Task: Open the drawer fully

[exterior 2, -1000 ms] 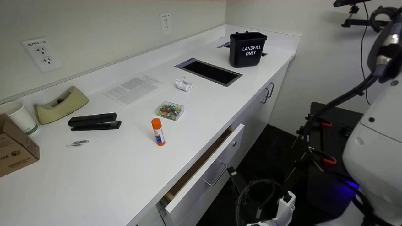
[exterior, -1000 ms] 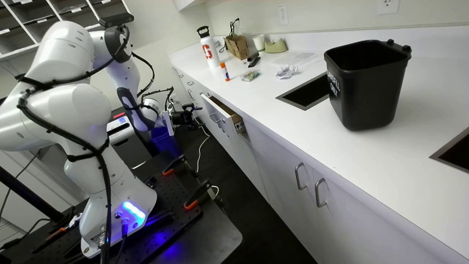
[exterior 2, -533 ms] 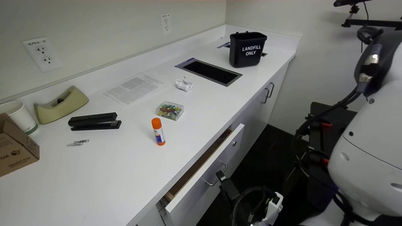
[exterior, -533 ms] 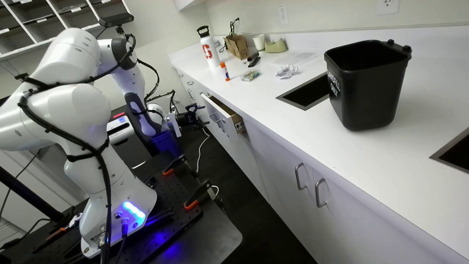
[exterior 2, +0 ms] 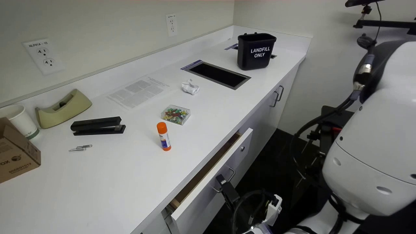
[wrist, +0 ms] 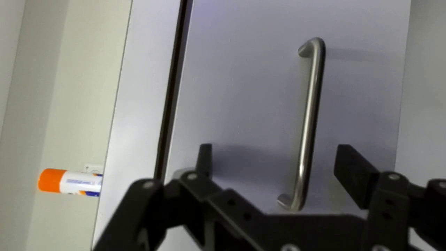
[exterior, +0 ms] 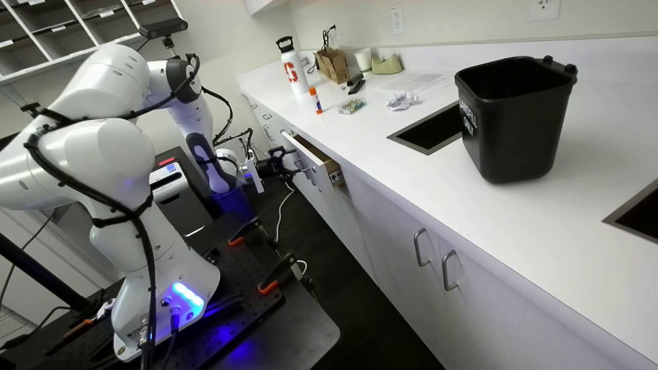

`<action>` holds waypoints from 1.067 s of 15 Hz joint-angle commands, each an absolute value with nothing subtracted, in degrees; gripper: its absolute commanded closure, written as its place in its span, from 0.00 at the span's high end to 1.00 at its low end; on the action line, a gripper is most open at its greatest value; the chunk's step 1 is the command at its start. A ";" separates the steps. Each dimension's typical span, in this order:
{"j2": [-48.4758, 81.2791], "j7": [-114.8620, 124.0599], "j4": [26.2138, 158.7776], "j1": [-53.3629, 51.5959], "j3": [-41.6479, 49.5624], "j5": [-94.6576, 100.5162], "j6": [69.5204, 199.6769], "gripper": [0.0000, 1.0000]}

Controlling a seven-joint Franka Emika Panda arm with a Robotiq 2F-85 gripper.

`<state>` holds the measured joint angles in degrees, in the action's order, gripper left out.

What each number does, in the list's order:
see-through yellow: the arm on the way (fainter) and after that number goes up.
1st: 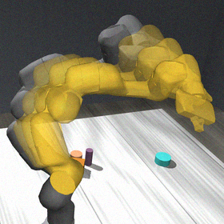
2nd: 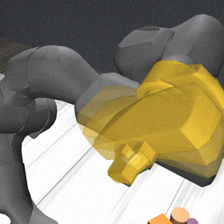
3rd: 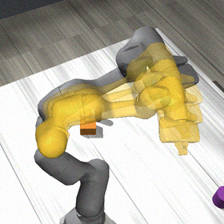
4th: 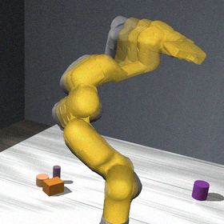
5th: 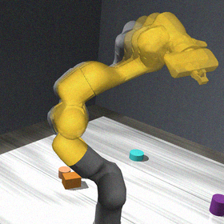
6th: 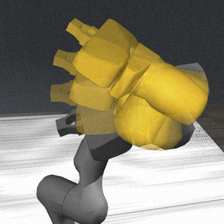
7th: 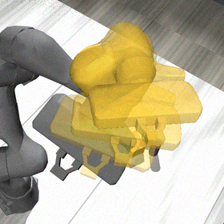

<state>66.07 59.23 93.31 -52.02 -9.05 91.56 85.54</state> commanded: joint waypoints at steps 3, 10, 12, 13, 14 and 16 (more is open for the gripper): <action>69.27 61.50 89.80 -50.81 -10.20 93.56 84.27 0.43; 70.33 63.38 88.51 -51.01 -10.21 93.77 84.16 0.00; 70.55 65.23 88.30 -51.36 -10.33 93.75 83.78 0.03; 70.61 65.67 88.31 -51.60 -10.48 93.57 83.46 0.03; 70.69 66.92 88.37 -52.14 -10.81 93.23 82.84 0.02; 70.91 69.30 88.61 -53.30 -11.73 92.15 81.00 0.03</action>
